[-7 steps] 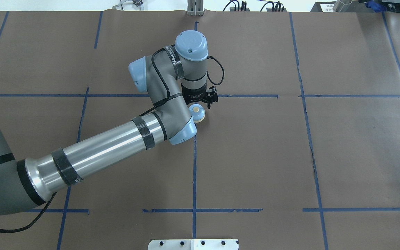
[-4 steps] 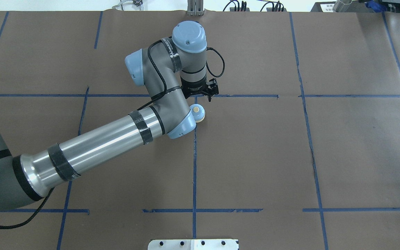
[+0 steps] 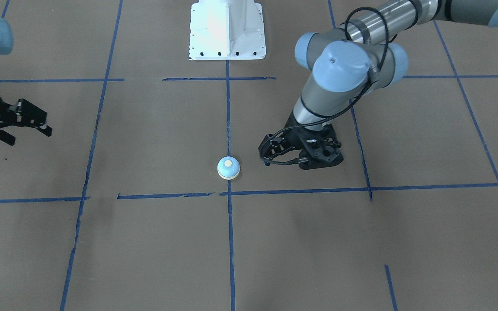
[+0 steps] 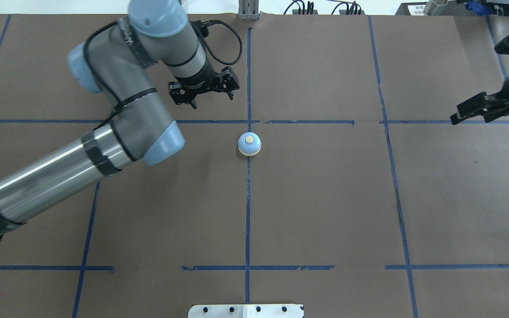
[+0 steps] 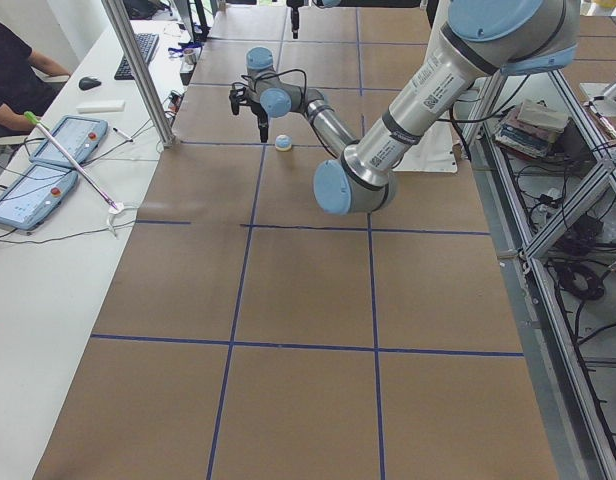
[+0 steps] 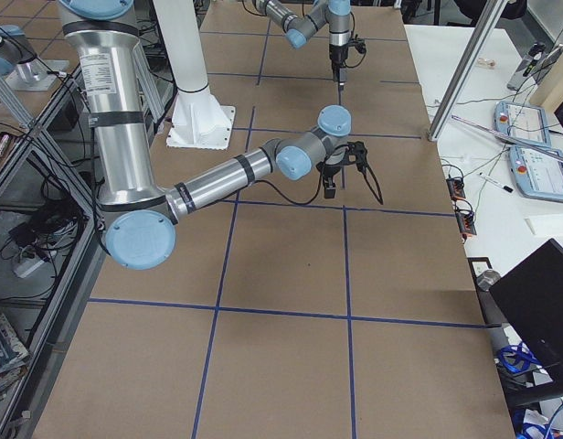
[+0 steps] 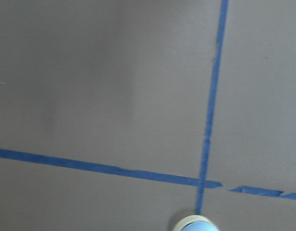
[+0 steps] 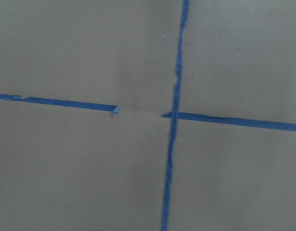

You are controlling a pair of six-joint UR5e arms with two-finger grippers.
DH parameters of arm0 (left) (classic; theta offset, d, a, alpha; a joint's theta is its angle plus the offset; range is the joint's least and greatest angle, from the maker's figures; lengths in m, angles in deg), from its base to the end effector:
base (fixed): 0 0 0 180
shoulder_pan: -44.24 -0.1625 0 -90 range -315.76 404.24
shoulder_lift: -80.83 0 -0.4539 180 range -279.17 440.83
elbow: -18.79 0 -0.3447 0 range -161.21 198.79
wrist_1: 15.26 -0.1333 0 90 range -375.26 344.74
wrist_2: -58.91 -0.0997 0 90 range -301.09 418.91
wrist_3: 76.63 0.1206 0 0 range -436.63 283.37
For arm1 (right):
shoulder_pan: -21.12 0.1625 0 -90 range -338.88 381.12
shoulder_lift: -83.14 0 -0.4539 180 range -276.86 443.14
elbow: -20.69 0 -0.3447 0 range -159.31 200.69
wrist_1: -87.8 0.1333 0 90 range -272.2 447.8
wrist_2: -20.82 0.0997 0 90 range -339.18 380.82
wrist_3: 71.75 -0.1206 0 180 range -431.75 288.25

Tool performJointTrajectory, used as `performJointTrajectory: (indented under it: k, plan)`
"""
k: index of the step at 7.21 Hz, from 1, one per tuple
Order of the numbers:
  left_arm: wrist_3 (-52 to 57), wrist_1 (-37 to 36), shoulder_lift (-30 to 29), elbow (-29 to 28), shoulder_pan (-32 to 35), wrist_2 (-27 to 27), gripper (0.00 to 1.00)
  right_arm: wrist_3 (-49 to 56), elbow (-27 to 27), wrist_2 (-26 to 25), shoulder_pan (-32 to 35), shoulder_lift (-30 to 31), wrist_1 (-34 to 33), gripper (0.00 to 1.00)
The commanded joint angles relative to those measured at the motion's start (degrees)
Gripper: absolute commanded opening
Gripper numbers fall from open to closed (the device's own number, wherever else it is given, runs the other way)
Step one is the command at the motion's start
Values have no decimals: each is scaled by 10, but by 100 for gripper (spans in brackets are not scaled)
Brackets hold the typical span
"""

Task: Place and press bell with both arms
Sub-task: 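Open the left gripper and lift it away while the right arm reaches toward the bell, then press down on the bell's top button with the right gripper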

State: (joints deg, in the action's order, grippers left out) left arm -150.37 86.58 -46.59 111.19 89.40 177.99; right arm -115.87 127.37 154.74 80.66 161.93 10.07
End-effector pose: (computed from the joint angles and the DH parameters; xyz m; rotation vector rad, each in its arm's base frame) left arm 0.4301 -0.5384 0.2894 0.0441 0.9994 -0.2331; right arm -0.2234 -0.4778 0.4486 0.0845 -0.9843 -0.0498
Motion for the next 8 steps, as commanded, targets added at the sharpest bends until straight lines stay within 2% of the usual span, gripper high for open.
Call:
performJointTrajectory:
  k: [1,2,3,4,5,6,8]
  plan:
    - [6,0,126,122,14,0,99,-177,-9,-66,-113,-99,-2,99]
    - [17,0,165,146,26,4,99,-227,-26,-100,-147,-138,-3,96]
    - [81,1,195,160,32,12,100,-285,-71,-140,-185,-196,-3,88]
    - [107,1,218,164,45,18,100,-353,-135,-166,-202,-271,-16,61]
    - [124,1,227,165,56,21,100,-386,-181,-169,-215,-335,-76,23]
    - [146,2,248,173,63,21,100,-384,-205,-170,-220,-361,-102,0]
    - [156,2,279,201,67,21,100,-388,-272,-182,-237,-411,-104,0]
